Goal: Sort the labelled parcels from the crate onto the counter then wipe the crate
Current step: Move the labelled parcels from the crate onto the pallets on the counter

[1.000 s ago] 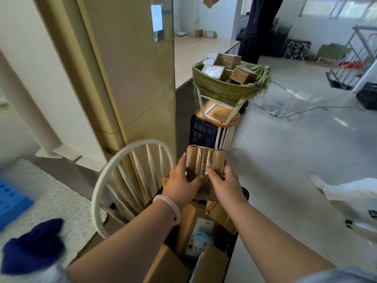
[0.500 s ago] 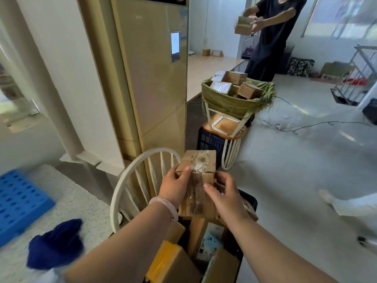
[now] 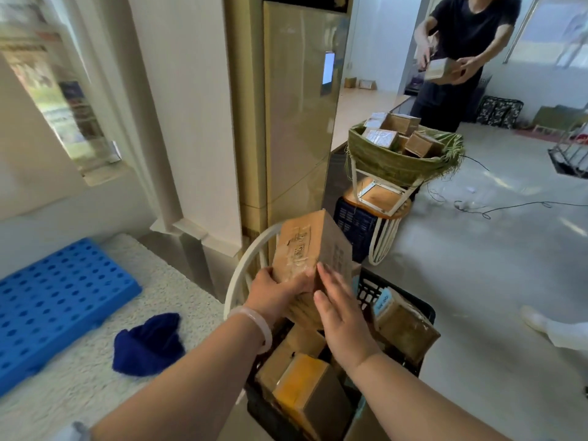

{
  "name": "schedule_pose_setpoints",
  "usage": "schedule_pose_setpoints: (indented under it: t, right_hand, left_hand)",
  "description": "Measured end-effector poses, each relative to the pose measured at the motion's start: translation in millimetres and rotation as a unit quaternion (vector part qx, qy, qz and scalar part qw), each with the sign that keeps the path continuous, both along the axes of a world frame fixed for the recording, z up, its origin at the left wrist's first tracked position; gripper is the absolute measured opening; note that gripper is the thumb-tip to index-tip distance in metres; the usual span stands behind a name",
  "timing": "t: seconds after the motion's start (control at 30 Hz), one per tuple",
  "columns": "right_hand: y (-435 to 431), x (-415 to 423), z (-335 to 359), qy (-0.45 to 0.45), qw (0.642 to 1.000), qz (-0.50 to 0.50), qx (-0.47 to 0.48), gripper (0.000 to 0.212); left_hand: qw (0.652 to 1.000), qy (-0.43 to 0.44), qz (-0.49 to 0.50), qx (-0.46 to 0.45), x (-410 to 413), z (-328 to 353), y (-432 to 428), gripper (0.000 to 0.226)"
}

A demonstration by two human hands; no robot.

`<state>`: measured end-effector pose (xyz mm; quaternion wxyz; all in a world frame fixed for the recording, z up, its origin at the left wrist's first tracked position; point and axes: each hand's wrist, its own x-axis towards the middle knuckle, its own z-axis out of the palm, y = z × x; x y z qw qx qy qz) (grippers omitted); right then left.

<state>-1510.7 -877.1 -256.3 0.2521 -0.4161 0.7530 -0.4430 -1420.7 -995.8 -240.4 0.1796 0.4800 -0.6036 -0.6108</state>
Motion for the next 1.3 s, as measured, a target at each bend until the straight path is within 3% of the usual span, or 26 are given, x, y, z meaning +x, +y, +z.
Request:
schedule_pose_setpoints:
  t: [0.07, 0.23, 0.3, 0.37, 0.47, 0.6, 0.73, 0.87, 1.03, 1.13, 1.3]
  right_hand:
    - [-5, 22, 3, -0.009, 1.0, 0.019, -0.013, 0.042]
    - [-24, 52, 8, -0.003, 0.999, 0.048, 0.002, 0.043]
    - [-33, 58, 5, 0.017, 0.999, -0.007, 0.03, 0.059]
    - [-42, 65, 6, -0.023, 0.994, -0.074, 0.074, 0.08]
    - [-54, 85, 5, -0.131, 0.984, -0.071, 0.094, 0.081]
    - [-67, 119, -5, -0.158, 0.985, -0.045, 0.055, 0.078]
    - [-73, 153, -5, -0.146, 0.989, 0.002, 0.036, 0.076]
    - [-73, 185, -5, -0.106, 0.993, 0.053, 0.011, 0.075]
    - [-74, 217, 1, -0.078, 0.99, 0.114, -0.019, 0.062]
    - [-74, 230, 2, -0.071, 0.989, 0.123, -0.037, 0.054]
    - [-76, 231, 2, -0.038, 0.987, 0.156, -0.023, 0.049]
  left_hand:
    - [1.0, 0.015, 0.011, -0.009, 20, 1, -3, 0.12]
    - [0.999, 0.034, 0.039, 0.011, 76, -11, -16, 0.126]
    - [0.994, 0.083, 0.05, 0.043, 100, -9, -16, 0.108]
    - [0.991, 0.106, 0.053, 0.065, 122, -10, -18, 0.082]
    - [0.989, 0.12, 0.036, 0.072, 151, -9, -19, 0.061]
    - [0.996, 0.068, 0.05, -0.028, 187, -21, -24, 0.049]
    - [0.97, -0.055, 0.091, -0.217, 218, -30, -27, 0.042]
    - [0.928, -0.178, 0.111, -0.309, 237, -30, -26, 0.067]
    - [0.942, -0.206, 0.1, -0.247, 248, -35, -26, 0.121]
    - [0.944, -0.215, 0.105, -0.226, 255, -33, -29, 0.126]
    - [0.971, -0.126, 0.141, -0.148, 265, -30, -31, 0.127]
